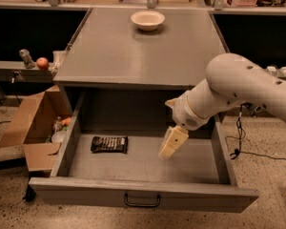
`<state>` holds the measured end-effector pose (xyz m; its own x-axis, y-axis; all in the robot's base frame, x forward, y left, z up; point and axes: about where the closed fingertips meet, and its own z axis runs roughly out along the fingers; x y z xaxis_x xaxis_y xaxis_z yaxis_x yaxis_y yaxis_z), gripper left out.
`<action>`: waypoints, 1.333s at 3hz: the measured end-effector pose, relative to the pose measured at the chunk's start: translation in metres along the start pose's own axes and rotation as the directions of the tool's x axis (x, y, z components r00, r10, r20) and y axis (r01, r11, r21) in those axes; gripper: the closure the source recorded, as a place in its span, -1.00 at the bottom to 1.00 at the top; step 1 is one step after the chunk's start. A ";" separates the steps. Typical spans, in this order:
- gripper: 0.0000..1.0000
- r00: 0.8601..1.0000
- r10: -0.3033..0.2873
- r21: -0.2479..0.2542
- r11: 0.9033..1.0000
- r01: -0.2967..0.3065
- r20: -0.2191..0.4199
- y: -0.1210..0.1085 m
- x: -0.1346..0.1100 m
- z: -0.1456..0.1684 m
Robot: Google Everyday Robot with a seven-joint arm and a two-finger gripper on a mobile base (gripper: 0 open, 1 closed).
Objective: Pick rxbar chocolate from top drawer and place on counter
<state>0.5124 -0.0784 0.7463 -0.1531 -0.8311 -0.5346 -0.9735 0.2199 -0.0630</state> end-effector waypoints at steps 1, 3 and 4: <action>-1.00 0.999 -0.045 0.021 0.999 0.045 0.005 -0.009 -0.007 0.033; -1.00 0.989 -0.126 -0.007 0.992 0.127 0.076 -0.015 -0.031 0.110; -1.00 0.989 -0.126 -0.007 0.992 0.127 0.076 -0.015 -0.031 0.110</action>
Offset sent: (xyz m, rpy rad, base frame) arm 0.0453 0.0752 -0.0795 0.0228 -0.1067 0.1018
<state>0.5501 0.0003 0.6710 -0.0161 -0.8110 -0.5848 -0.9862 0.1094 -0.1244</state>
